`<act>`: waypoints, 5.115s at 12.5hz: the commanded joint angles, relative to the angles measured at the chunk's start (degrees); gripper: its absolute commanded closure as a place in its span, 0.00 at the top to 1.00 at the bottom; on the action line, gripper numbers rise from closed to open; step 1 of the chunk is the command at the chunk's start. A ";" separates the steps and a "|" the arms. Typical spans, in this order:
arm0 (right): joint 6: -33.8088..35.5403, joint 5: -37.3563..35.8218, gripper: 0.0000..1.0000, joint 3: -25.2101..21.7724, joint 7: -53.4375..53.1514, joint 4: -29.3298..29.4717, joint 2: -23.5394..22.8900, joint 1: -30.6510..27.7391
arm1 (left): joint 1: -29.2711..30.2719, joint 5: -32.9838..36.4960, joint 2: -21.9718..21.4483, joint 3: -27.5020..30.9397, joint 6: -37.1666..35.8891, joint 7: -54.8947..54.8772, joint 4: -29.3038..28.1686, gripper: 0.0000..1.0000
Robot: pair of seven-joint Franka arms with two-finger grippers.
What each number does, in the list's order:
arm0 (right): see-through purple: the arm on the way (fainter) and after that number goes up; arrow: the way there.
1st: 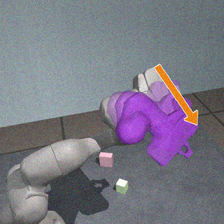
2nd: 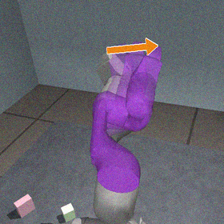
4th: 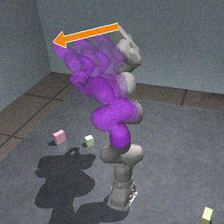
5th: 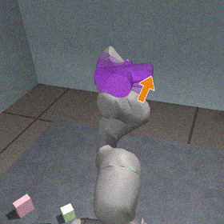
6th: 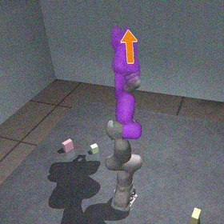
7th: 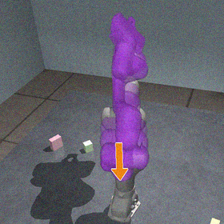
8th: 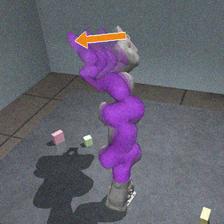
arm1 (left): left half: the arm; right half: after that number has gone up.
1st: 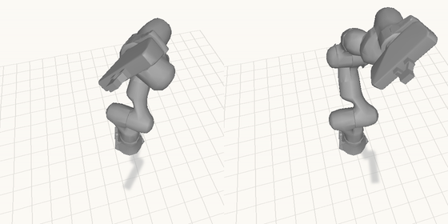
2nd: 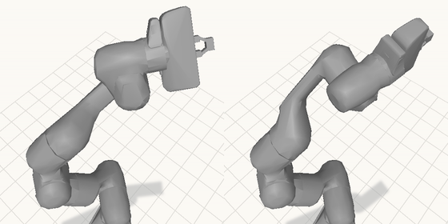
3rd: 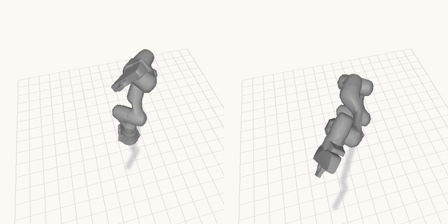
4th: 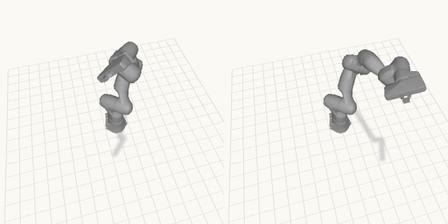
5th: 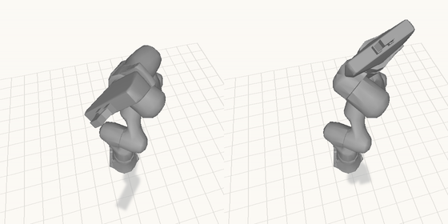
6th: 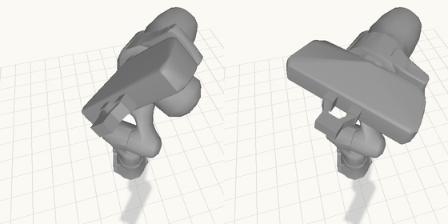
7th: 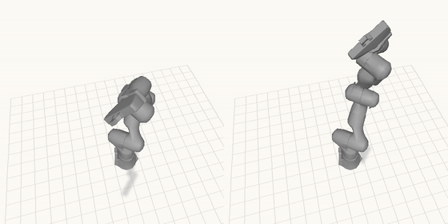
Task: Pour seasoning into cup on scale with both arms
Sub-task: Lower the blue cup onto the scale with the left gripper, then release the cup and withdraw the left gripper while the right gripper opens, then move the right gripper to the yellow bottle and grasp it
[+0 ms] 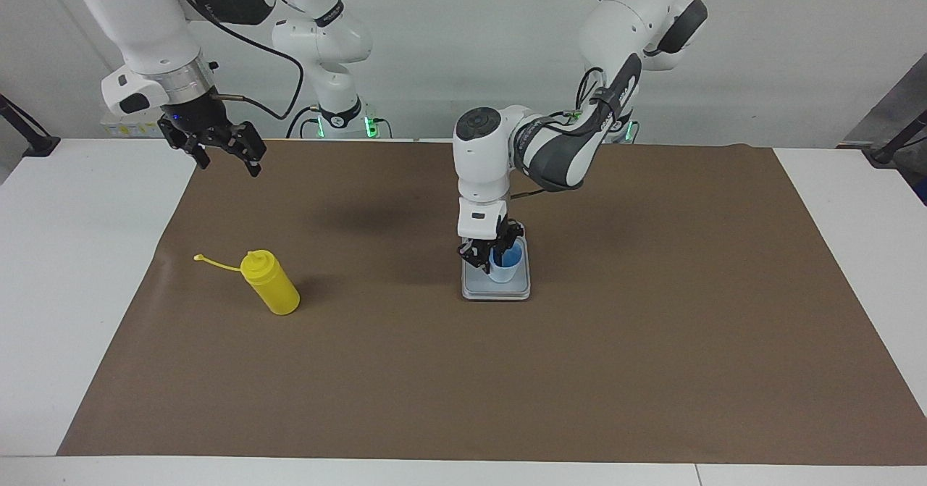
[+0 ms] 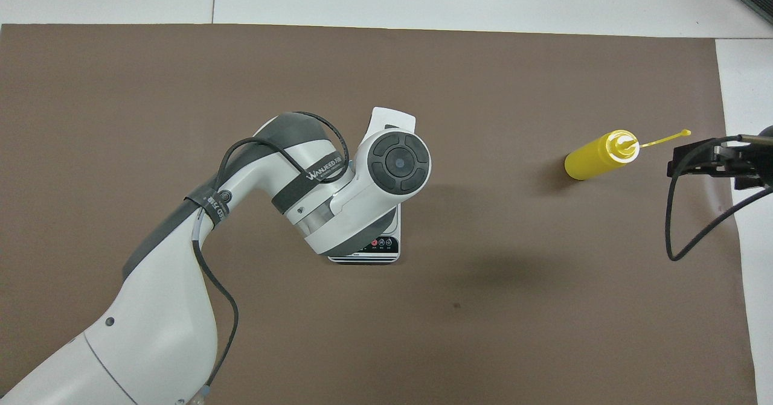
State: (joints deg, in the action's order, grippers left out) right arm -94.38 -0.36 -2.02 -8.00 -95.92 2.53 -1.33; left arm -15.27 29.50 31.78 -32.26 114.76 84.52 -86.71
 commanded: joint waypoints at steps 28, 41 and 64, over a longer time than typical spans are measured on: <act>-20.91 5.80 1.00 0.18 25.12 -17.79 6.17 -0.86 | 8.33 -29.75 -10.94 28.62 -37.32 -60.65 24.75 0.41; -36.30 34.60 1.00 0.09 74.56 -30.90 3.72 -11.32 | 7.45 -31.09 -29.22 38.85 -24.59 -80.04 -7.67 0.48; -36.22 79.19 1.00 0.35 124.28 -29.50 -14.74 -14.67 | 11.14 -33.54 -29.78 37.98 -17.10 -80.48 -7.45 0.51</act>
State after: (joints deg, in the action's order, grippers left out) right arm -130.47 76.52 -2.11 114.40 -126.35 -11.19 -16.06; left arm -4.88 -2.45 -2.38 5.73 101.72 4.73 -101.29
